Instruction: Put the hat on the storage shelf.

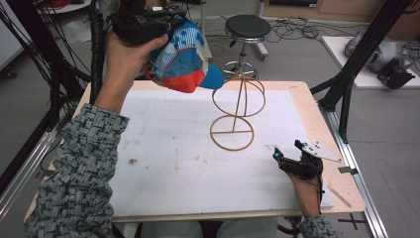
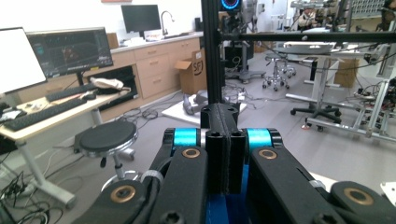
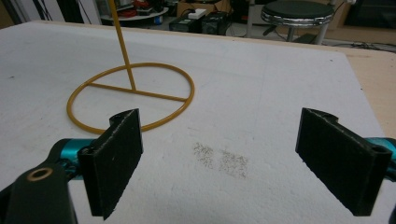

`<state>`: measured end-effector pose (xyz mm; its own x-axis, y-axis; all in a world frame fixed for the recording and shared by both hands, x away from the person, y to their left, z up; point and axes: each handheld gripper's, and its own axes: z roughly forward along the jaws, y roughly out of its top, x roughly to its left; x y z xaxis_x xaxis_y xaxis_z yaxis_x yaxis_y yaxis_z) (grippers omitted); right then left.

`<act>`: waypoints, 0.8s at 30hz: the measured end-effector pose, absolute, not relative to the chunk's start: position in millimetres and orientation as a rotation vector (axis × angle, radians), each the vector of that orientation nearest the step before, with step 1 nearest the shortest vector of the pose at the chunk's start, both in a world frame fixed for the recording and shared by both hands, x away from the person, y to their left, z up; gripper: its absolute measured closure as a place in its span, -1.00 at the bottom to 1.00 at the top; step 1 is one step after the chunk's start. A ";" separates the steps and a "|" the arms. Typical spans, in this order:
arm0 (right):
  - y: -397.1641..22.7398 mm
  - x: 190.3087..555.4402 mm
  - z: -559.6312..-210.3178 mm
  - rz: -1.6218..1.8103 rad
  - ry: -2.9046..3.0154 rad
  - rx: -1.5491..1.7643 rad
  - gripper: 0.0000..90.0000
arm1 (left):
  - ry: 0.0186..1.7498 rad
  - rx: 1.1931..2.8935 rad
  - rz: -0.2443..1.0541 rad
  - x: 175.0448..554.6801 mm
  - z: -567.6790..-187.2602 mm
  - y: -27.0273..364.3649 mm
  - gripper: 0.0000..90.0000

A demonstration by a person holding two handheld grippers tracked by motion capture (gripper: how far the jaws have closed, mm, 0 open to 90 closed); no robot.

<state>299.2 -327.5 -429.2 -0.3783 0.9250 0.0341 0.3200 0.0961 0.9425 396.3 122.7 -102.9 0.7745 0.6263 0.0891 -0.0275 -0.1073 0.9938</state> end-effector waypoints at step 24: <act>-328.6 296.9 -430.4 1.297 1.794 1.233 -0.69 | 0.450 1.555 0.511 423.4 -93.2 64.1 1.00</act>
